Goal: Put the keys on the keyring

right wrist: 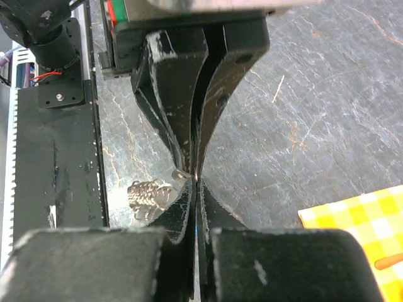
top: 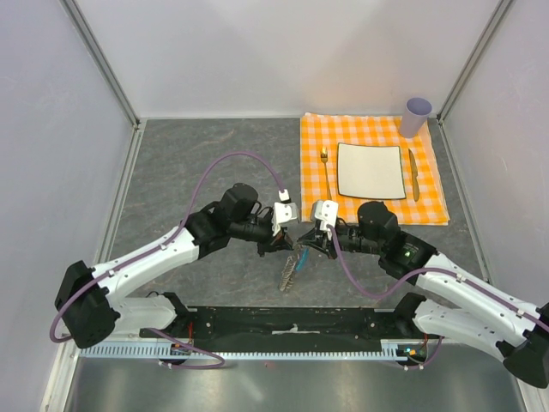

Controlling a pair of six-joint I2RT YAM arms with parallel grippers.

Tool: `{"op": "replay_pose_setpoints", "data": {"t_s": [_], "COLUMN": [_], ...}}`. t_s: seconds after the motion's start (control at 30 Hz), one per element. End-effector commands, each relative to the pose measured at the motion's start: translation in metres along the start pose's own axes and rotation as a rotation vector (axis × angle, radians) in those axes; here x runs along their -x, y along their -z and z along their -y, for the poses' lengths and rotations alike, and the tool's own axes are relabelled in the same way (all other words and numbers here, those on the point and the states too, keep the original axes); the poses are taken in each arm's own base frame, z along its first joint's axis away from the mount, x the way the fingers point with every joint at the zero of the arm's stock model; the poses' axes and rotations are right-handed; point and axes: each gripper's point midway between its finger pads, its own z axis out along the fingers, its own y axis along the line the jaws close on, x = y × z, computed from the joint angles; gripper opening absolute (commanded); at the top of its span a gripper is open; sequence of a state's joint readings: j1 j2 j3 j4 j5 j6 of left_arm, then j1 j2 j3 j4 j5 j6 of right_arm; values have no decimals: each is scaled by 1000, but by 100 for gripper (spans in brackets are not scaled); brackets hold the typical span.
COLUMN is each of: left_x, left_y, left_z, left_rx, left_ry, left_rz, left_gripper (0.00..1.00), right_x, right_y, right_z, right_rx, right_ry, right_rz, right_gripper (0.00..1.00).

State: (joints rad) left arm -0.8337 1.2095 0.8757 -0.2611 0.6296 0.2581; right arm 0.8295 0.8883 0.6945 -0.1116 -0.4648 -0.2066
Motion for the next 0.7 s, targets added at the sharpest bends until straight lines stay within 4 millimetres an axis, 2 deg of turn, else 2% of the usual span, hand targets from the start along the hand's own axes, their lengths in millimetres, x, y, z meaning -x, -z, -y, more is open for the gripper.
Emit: {"op": "replay_pose_setpoints", "data": {"t_s": [0.0, 0.13, 0.23, 0.53, 0.67], "left_x": [15, 14, 15, 22, 22], "left_y": [13, 16, 18, 18, 18], "left_z": [-9, -15, -18, -13, -12], "left_rx": [97, 141, 160, 134, 131], "left_ry": [-22, -39, -46, -63, -67], "left_rz": [43, 35, 32, 59, 68], "left_gripper": [2, 2, 2, 2, 2], "right_x": [20, 30, 30, -1, -4], "right_y": [12, 21, 26, 9, 4], "right_z": [5, 8, 13, 17, 20], "right_rx": [-51, -77, -114, -99, -105], "right_ry": [34, 41, 36, -11, -12], "right_rz": [32, 36, 8, -85, -87], "right_gripper": [0, 0, 0, 0, 0]}}
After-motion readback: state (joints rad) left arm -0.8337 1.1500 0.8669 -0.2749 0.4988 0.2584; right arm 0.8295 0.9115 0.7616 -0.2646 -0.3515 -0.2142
